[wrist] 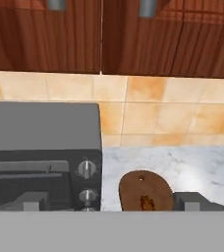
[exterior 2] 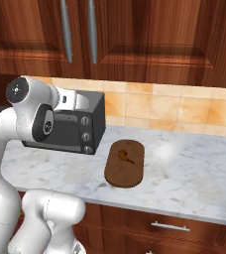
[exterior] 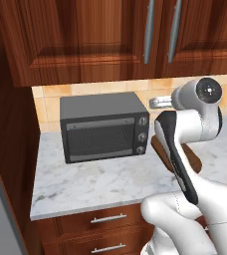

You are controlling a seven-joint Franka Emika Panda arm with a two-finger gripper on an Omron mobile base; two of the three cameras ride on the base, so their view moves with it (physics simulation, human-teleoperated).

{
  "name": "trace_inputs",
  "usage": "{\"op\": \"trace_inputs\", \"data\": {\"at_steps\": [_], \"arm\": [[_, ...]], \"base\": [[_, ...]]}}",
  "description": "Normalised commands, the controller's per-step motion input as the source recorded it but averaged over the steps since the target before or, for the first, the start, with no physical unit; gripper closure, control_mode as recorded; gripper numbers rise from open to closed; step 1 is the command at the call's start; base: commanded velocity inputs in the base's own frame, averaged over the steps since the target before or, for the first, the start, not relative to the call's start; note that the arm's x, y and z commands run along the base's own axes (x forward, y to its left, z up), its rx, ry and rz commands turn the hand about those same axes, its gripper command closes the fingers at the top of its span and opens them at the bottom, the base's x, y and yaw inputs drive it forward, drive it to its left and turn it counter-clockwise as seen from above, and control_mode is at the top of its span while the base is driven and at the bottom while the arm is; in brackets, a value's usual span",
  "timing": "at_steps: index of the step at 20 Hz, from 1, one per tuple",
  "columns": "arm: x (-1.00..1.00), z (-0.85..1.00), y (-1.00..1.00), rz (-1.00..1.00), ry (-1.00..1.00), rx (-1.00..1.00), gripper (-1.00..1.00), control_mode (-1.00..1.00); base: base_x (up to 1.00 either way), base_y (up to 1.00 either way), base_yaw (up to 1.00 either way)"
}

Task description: Open the cabinet, retrieve the rolling pin, and place it next to the meat on the cutting board to prepare for tenderizing.

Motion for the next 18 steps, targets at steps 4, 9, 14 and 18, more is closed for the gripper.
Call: {"op": "trace_inputs", "data": {"at_steps": [4,9,14,18], "arm": [[0.06,0.46,-0.34,0.00,-0.19,0.00,-1.00,-1.00],[0.02,0.52,-0.28,0.04,-0.27,0.00,-1.00,-1.00],[-0.01,0.56,-0.14,0.07,-0.33,0.00,-1.00,-1.00],[-0.18,0.49,-0.03,0.05,-0.32,0.00,-1.00,-1.00]], "base": [[0.00,0.00,0.00],[0.00,0.00,0.00],[0.00,0.00,0.00],[0.00,0.00,0.00]]}}
